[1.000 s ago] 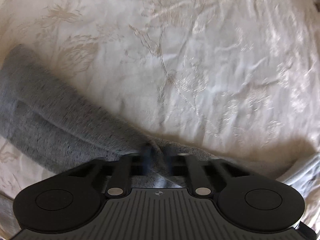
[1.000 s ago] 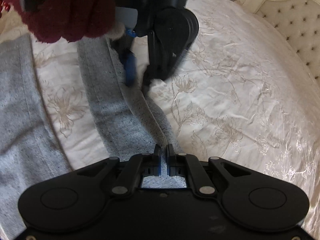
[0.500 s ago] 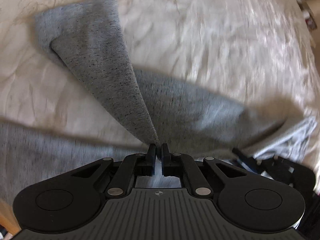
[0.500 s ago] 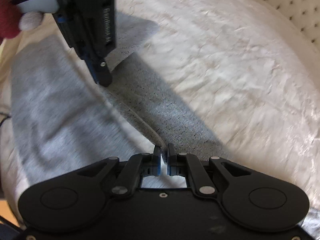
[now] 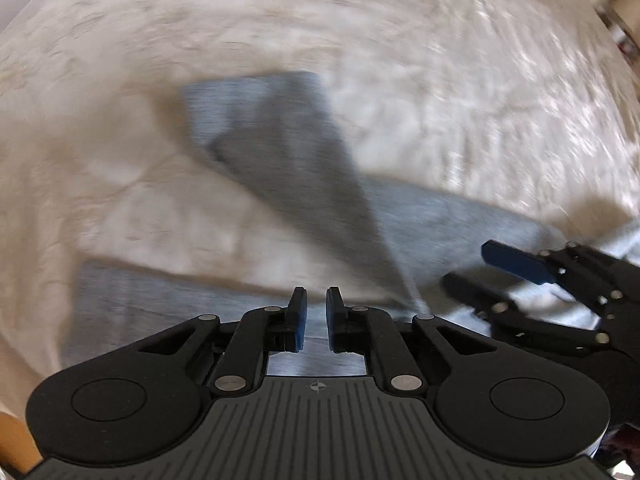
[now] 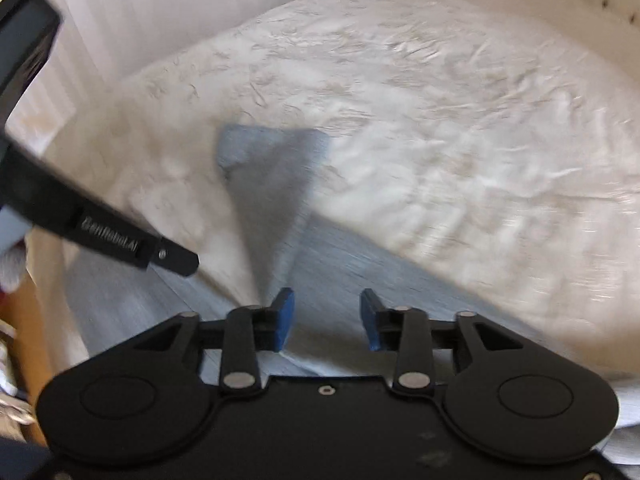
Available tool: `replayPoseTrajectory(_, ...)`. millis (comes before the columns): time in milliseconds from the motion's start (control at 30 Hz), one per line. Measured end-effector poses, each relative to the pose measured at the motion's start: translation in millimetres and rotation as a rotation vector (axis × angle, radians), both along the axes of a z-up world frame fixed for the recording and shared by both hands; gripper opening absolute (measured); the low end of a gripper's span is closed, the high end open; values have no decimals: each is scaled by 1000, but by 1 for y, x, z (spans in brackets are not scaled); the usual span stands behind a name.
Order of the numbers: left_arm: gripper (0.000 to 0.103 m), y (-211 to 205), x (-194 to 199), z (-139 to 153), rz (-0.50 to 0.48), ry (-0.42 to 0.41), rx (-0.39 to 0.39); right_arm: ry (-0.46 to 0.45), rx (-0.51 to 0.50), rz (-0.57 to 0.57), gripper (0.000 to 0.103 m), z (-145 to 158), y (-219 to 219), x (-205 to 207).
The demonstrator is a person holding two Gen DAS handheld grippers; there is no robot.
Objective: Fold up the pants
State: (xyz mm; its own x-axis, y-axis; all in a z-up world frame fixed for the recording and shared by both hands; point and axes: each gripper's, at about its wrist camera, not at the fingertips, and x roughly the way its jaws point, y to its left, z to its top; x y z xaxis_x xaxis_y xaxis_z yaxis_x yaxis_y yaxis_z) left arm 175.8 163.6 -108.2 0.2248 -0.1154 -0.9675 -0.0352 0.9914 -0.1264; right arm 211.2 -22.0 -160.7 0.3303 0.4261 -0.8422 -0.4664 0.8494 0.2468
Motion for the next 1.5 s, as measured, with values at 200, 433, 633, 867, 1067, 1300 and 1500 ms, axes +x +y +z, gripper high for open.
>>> replayPoseTrajectory(200,10,44,14,5,76,-18,-14,128,23,-39,47,-37,51,23)
replayPoseTrajectory(433,13,76,27,15,109,-71,-51,-25,-53,129,50,-30,131,10)
replayPoseTrajectory(633,25,95,23,10,123,-81,-81,-123,-259,307,9,-41,175,-26)
replayPoseTrajectory(867,26,78,12,4,5,-70,-176,-298,-380,524,21,-36,186,-70)
replayPoseTrajectory(1067,35,72,-2,-11,33,-20,-184,-235,-301,410,29,-15,167,-78)
replayPoseTrajectory(1300,36,85,-10,-41,142,77,-208,-107,-246,183,30,3,115,-81)
replayPoseTrajectory(1500,37,90,-11,-56,242,96,-276,-16,-214,-32,30,14,72,-71)
